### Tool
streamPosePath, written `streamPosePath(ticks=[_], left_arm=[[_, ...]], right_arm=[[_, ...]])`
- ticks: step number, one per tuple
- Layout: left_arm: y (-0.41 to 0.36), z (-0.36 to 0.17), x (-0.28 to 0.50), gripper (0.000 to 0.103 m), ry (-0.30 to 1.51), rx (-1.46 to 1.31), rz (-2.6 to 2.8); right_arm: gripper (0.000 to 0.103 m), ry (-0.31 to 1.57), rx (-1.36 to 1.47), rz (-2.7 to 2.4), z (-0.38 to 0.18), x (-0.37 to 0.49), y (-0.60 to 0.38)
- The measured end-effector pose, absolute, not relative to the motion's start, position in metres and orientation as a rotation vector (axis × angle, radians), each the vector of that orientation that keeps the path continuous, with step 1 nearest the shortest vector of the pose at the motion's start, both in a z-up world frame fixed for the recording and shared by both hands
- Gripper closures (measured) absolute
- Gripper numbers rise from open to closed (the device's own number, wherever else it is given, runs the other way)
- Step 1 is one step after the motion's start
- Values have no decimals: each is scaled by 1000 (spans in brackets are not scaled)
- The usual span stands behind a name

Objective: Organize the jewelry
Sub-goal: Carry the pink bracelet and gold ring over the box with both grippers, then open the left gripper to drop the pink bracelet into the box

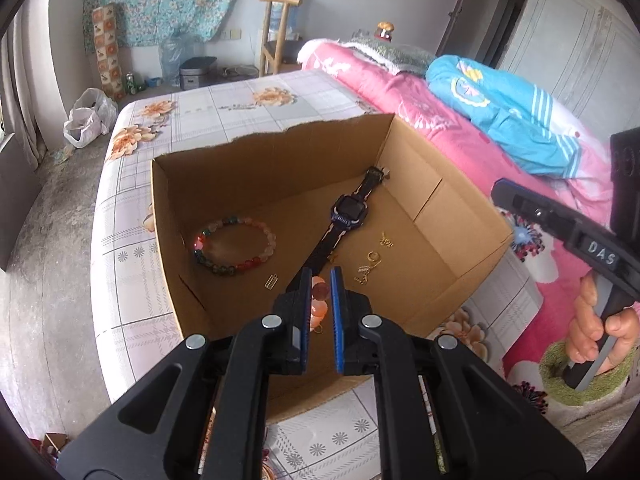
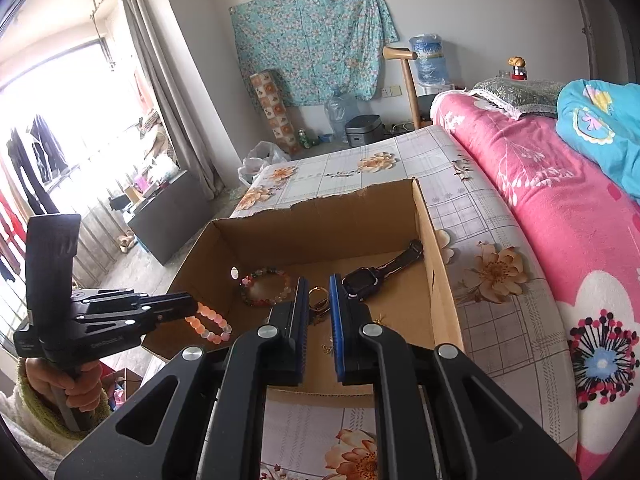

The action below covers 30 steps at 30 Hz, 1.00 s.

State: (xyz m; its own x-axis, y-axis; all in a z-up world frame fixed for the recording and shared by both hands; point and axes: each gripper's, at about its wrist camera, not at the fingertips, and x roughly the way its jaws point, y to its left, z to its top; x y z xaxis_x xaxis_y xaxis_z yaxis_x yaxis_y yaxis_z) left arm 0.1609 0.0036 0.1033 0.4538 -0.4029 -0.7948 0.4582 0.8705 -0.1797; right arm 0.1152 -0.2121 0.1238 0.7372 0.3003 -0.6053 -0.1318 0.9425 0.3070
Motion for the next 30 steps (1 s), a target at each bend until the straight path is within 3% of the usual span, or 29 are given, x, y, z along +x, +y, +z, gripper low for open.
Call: streamPosePath(ticks=[11, 19, 30], left_arm=[[-23, 54, 189, 95, 1166, 315, -502], [-29, 43, 197, 94, 1212, 413, -421], [-5, 91, 183, 54, 1003, 251, -398]], right_arm=[[92, 720, 335, 254, 104, 135, -232], [92, 728, 384, 245, 92, 140, -250], [92, 722, 383, 235, 99, 139, -257]])
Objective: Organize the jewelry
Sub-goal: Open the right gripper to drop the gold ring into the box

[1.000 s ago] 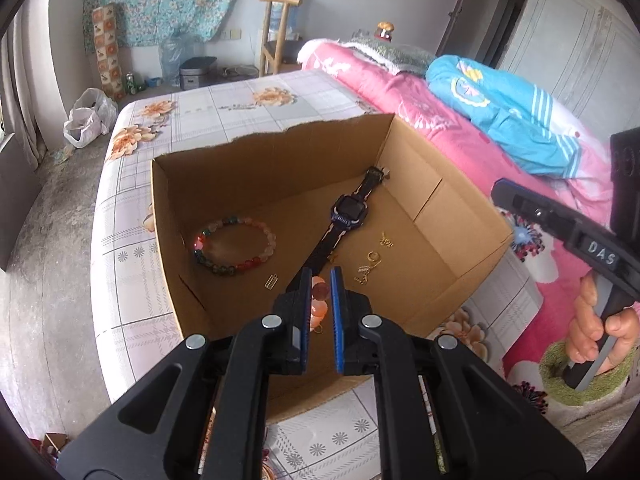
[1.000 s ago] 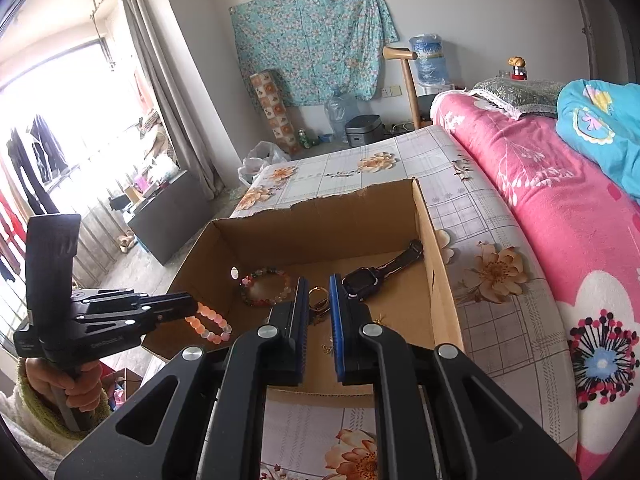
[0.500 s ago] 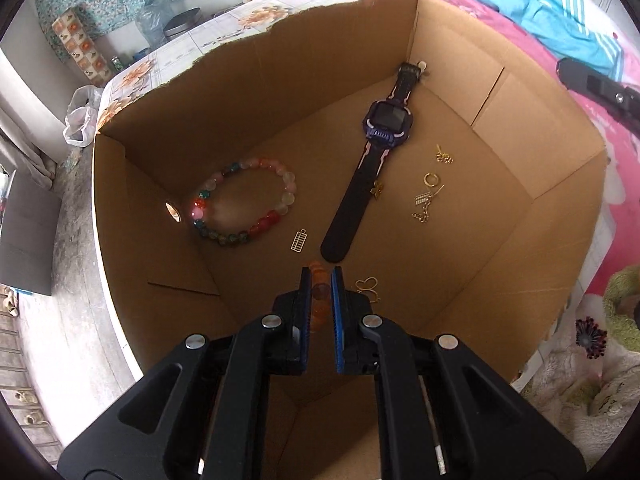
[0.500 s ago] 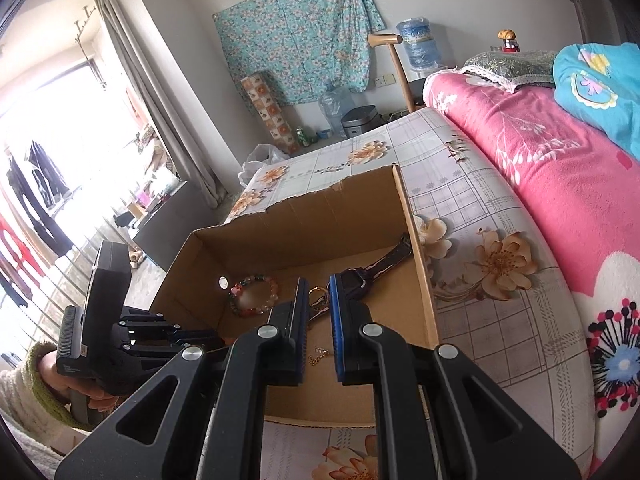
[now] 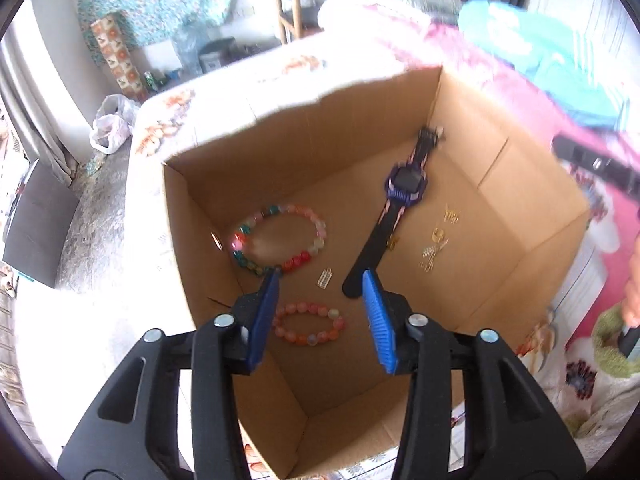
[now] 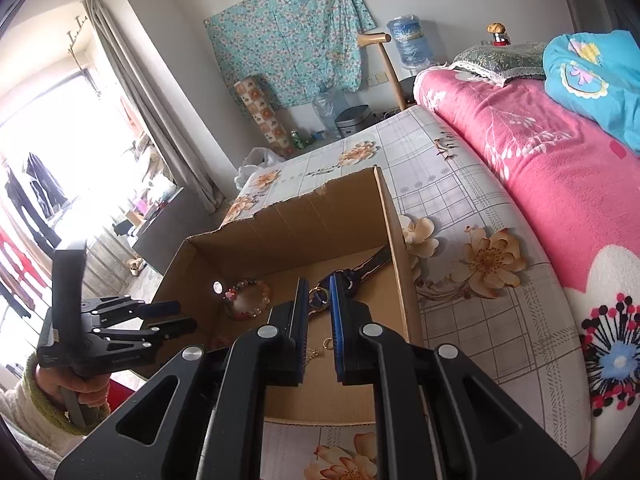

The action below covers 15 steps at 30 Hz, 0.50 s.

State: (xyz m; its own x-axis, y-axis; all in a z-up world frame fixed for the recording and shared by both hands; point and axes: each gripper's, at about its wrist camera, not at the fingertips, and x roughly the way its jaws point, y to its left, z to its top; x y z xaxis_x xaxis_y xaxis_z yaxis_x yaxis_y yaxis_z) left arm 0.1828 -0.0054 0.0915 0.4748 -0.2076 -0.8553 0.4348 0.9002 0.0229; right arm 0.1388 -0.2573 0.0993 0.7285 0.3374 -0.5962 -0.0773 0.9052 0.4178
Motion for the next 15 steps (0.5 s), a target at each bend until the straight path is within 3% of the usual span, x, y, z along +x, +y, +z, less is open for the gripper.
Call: streamPosePath(ticks=[3, 8, 15], left_arm=[[6, 108, 172, 38, 910, 179, -380], [23, 120, 154, 21, 806, 81, -359], [34, 104, 140, 18, 798, 49, -342]], right_arm=[[92, 730, 360, 232, 104, 140, -257], [92, 765, 330, 253, 110, 149, -252], [92, 896, 285, 271, 105, 179, -249]])
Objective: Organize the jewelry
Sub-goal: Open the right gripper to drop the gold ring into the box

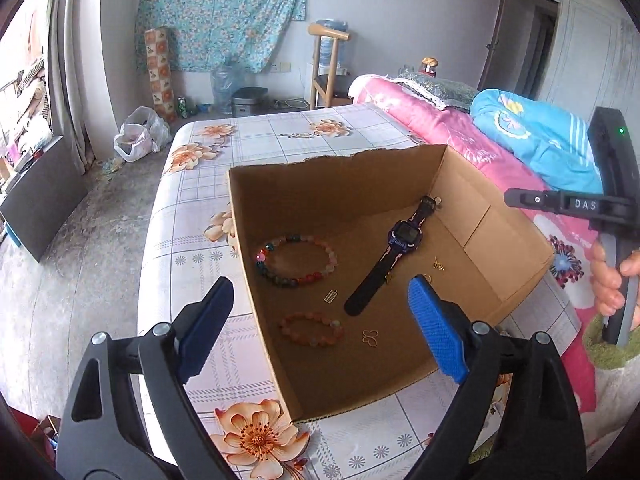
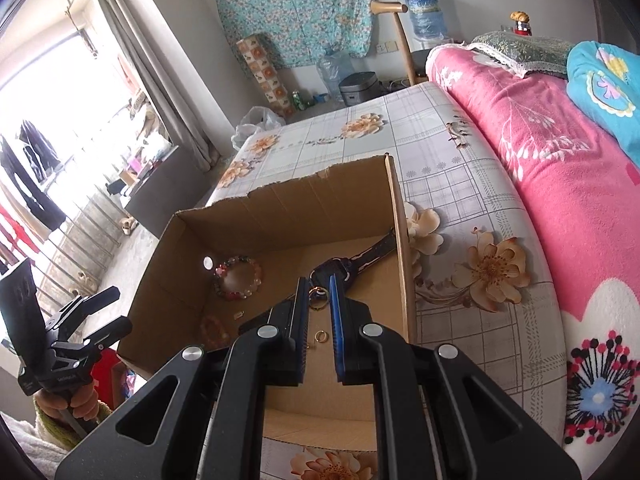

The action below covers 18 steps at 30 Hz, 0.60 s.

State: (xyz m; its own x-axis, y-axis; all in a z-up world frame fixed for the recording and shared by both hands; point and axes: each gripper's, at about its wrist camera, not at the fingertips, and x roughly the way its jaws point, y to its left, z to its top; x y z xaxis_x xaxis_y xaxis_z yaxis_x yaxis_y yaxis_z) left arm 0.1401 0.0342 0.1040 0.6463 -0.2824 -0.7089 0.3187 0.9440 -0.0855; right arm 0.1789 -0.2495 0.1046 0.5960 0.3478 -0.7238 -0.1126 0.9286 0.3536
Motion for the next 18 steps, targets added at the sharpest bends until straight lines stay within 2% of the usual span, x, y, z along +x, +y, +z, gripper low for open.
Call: streamPosePath(ticks=[9, 18], left_arm=[[41, 90, 128, 16, 788, 59, -343], [50, 86, 127, 15, 791, 29, -339]], right_arm=[[92, 1065, 136, 246, 83, 203, -227], [91, 1031, 22, 154, 91, 216, -221]])
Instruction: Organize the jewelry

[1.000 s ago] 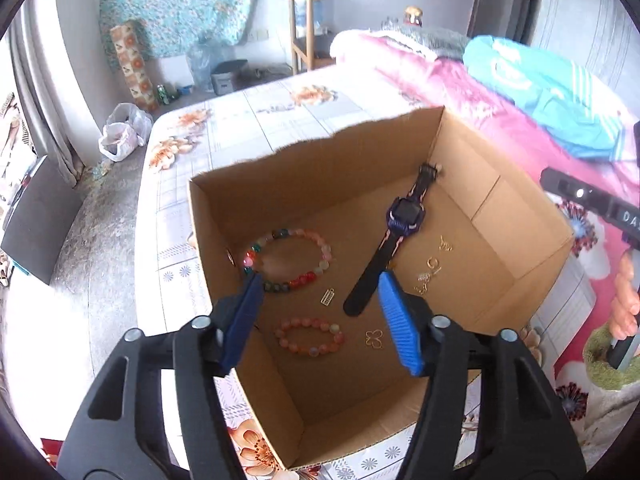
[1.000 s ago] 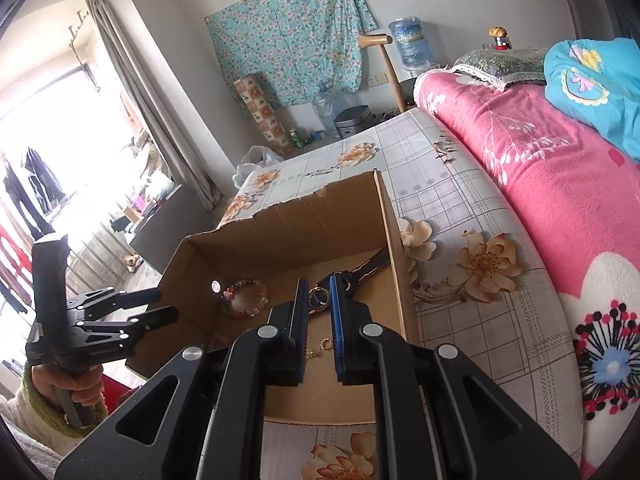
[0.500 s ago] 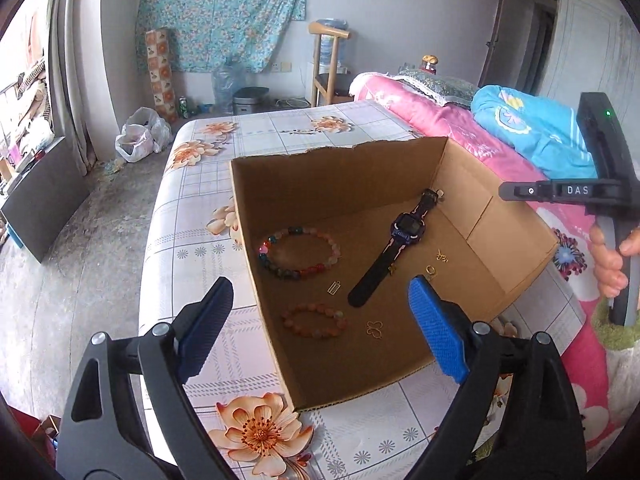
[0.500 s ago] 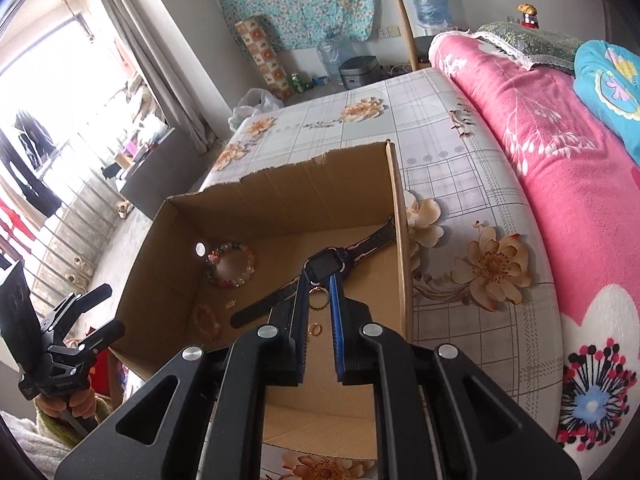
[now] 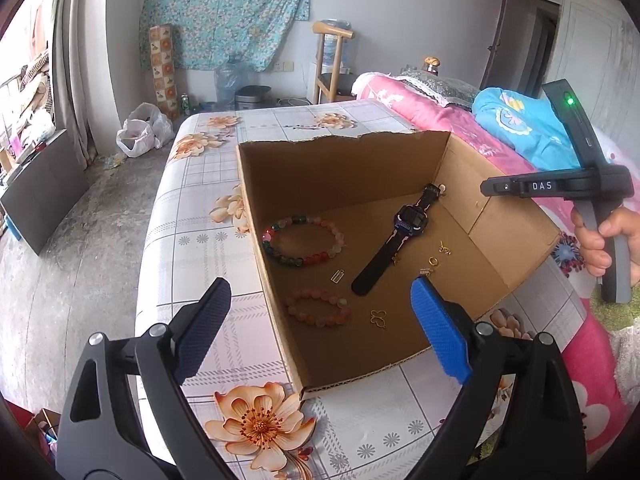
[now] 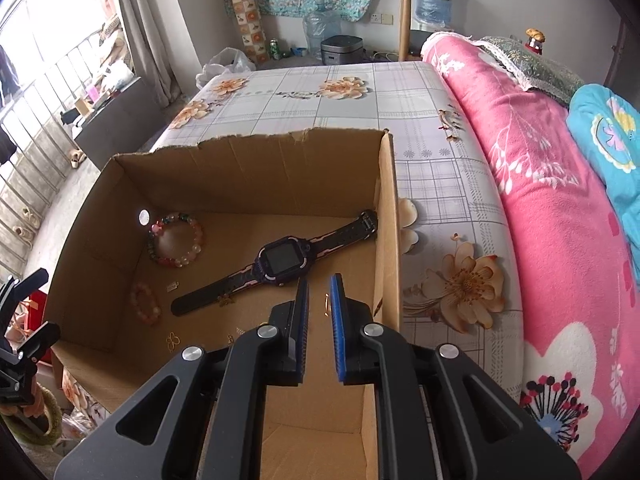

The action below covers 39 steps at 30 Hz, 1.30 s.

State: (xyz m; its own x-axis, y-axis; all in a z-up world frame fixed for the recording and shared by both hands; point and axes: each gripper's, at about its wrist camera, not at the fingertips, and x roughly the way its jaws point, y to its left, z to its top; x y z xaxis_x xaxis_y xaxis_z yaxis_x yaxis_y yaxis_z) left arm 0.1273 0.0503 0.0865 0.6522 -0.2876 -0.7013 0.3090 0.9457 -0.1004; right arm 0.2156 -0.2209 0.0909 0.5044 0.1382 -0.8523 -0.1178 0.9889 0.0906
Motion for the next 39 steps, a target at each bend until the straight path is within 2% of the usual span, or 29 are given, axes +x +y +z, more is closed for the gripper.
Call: streamPosePath(ticks=[11, 16, 27, 35, 39], left_arm=[[51, 87, 124, 15, 791, 29, -344], [48, 87, 123, 15, 795, 29, -342], [48, 74, 115, 15, 824, -43, -358], [53, 61, 120, 15, 849, -157, -388], [50, 59, 118, 15, 857, -170, -383]], right_arm=[[91, 867, 172, 113, 128, 185, -254], [79, 818, 301, 65, 132, 159, -282], [76, 950, 545, 156, 67, 133, -295], [68, 965, 470, 157, 68, 124, -287], [67, 953, 460, 157, 70, 118, -285]])
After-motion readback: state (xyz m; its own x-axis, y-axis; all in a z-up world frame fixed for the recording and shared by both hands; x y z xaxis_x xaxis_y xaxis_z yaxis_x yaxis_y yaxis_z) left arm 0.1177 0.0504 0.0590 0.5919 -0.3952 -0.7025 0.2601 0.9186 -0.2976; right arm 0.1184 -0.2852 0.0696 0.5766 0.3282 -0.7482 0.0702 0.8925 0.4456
